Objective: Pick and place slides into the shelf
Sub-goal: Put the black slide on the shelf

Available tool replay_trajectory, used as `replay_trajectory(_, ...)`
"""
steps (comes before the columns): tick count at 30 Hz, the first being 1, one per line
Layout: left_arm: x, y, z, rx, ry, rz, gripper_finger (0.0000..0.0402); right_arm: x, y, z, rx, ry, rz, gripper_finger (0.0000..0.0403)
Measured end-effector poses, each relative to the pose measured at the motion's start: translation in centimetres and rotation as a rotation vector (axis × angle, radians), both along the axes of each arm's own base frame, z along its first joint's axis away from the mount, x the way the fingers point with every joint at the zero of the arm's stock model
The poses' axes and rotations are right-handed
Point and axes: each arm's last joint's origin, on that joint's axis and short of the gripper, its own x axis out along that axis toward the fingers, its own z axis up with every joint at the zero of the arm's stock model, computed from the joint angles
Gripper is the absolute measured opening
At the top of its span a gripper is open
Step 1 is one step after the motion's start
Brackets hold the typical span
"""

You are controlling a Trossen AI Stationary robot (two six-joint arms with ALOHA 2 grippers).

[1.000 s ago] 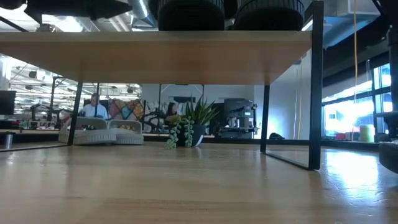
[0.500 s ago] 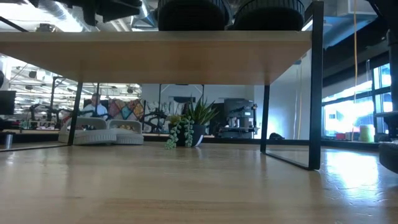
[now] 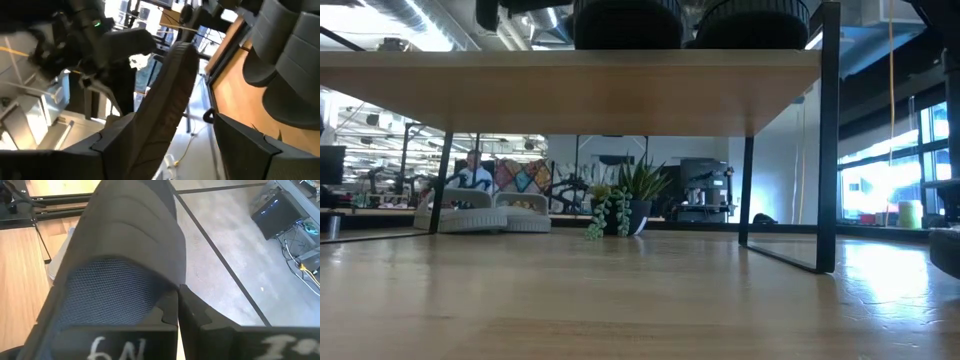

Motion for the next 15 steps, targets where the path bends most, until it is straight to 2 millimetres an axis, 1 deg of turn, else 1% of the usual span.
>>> replay_trajectory(4,1.1,-0.9,-0.1,0.037,0.04,0.0,0.0257,0.1,0.1,0.0,0.031,-0.007,0.028,0.0001)
replay_trajectory(8,2.3,-1.3,-0.5,0.052,0.067,0.001,0.0257,0.6,0.2,-0.5,0.059,-0.005,0.061,0.0001)
replay_trajectory(12,3.4,-1.6,-0.4,0.059,0.078,0.003,0.0257,1.0,0.2,-1.1,0.063,0.012,0.063,0.0)
replay_trajectory(15,3.9,-1.7,-0.7,0.112,0.103,0.028,0.0257,1.3,0.4,-1.4,0.063,0.023,0.07,0.0)
